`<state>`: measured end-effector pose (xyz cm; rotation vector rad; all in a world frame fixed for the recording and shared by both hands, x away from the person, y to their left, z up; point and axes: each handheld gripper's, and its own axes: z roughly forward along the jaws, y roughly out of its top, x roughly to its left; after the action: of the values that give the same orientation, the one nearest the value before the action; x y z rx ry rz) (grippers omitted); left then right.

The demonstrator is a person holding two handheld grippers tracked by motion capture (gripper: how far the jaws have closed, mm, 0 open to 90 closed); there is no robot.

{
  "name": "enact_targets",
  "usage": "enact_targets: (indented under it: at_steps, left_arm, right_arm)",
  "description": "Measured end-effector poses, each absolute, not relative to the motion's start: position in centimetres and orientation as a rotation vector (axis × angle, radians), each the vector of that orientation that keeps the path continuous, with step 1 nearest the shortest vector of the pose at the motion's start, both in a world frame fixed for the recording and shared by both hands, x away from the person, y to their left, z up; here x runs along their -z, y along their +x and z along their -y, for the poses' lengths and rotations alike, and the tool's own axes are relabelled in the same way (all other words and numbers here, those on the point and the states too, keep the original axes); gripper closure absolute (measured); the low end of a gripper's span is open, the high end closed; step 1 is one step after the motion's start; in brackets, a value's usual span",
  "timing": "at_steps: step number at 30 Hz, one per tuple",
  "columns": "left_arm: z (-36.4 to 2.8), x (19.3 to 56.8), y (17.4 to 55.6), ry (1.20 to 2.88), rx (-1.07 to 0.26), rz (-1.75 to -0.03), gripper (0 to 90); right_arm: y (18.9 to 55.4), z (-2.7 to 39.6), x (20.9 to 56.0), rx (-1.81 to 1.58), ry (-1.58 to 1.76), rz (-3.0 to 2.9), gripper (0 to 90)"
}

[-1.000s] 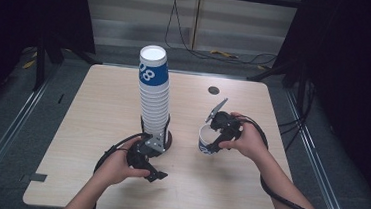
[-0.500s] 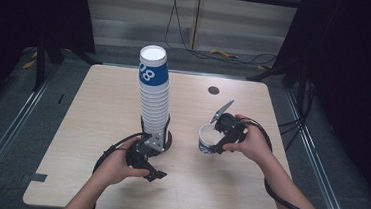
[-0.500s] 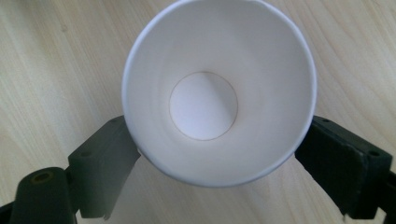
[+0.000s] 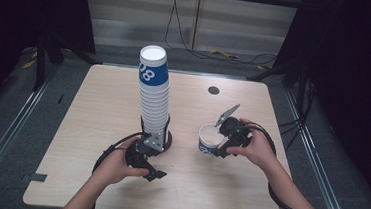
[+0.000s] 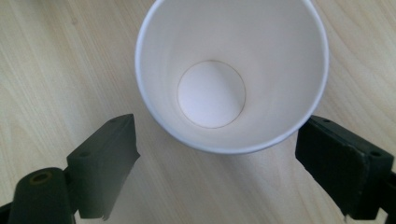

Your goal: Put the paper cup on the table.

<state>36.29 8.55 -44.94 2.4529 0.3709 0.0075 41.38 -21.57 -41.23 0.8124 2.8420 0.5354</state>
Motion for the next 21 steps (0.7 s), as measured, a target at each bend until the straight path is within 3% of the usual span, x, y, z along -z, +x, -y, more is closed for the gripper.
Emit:
enact_targets:
  at_steps: [21]
  left_arm:
    - [-9.7, 45.1, 36.4, 2.455, 0.003, -0.419, 20.4]
  right_arm:
    - [40.0, 22.6, 41.5, -0.633, 0.828, -2.829, 12.1]
